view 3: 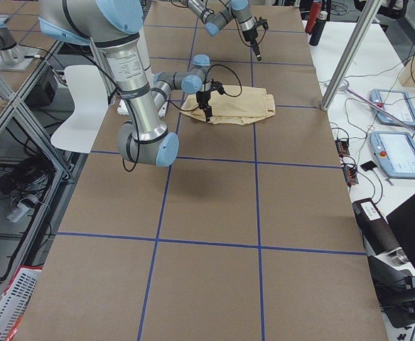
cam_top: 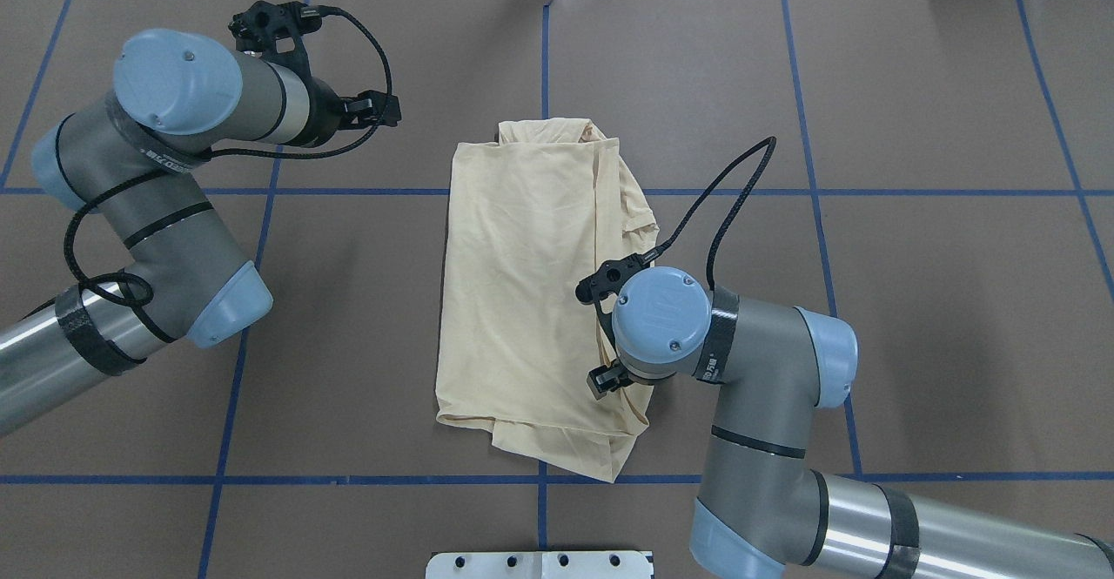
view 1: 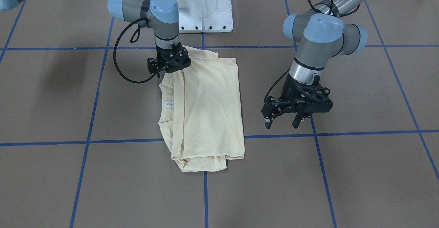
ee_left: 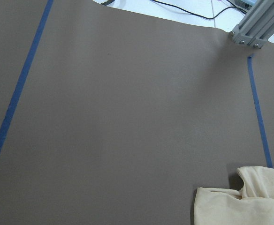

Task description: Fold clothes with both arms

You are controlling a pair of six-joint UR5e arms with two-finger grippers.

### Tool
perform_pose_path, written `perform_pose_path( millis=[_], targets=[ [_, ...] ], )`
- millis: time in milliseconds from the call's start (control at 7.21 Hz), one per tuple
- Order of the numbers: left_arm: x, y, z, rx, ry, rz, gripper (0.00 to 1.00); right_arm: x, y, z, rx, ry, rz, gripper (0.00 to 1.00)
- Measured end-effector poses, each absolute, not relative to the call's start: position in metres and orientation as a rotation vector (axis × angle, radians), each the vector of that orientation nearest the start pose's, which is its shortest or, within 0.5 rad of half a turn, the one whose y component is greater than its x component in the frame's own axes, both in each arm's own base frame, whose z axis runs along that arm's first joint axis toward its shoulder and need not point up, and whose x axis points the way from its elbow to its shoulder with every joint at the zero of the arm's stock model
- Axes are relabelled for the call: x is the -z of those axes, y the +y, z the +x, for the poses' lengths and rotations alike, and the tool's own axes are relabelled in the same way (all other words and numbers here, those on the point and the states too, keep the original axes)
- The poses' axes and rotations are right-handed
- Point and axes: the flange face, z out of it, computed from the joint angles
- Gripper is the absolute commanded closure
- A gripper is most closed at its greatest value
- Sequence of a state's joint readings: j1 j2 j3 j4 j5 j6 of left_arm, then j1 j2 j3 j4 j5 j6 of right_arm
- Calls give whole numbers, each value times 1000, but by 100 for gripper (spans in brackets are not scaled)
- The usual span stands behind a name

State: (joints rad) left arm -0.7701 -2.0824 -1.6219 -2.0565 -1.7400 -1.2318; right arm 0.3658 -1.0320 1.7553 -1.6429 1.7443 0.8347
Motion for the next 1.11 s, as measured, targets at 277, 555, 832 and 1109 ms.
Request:
perform_pose_path(
  millis=[277, 555, 832, 1109],
  targets=[
    [-285, -554, 403, 301, 977, 423, 0, -296, -349, -558, 398, -634, 189, 0],
    [-280, -554, 404, 299, 982, 426, 0, -307, -353, -552, 391, -622, 184, 0],
    [-278, -555, 405, 299, 984, 428, 0, -309, -357, -545, 382, -620, 185, 0],
    [-277, -555, 405, 298, 984, 428, 0, -303, -362, -537, 373, -636, 192, 0]
  ],
)
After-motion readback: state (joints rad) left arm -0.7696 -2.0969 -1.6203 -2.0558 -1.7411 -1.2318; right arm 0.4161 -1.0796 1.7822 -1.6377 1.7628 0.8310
